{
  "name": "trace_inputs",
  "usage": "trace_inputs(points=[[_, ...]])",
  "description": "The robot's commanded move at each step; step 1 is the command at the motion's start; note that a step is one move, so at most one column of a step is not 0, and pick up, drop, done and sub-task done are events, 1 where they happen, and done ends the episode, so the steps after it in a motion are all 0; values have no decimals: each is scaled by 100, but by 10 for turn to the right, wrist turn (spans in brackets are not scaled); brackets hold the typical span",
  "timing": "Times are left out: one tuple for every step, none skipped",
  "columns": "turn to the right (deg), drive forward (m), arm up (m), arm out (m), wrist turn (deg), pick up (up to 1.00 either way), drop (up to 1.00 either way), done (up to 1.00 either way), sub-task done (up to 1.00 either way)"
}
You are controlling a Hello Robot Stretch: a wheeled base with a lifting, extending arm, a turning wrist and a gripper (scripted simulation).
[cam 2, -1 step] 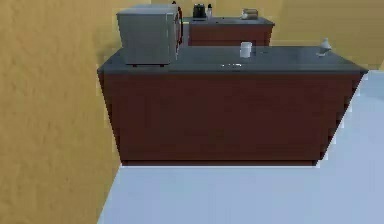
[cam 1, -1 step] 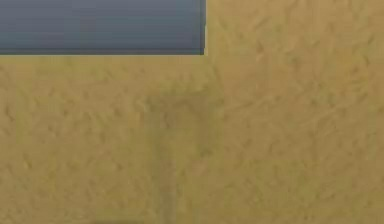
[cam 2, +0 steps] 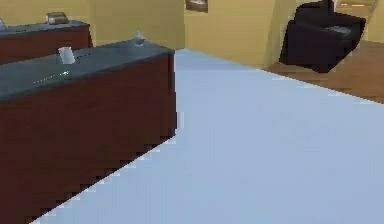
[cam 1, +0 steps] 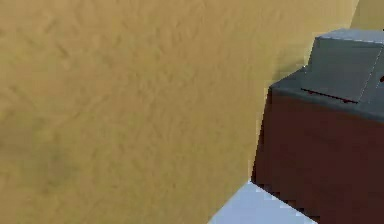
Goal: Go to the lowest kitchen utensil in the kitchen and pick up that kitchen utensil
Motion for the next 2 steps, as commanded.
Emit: trace_inputs(points=[[450, 0, 0, 0, 0, 0, 0, 0, 0], [180, 0, 0, 0, 0, 0, 0, 0, 0]])
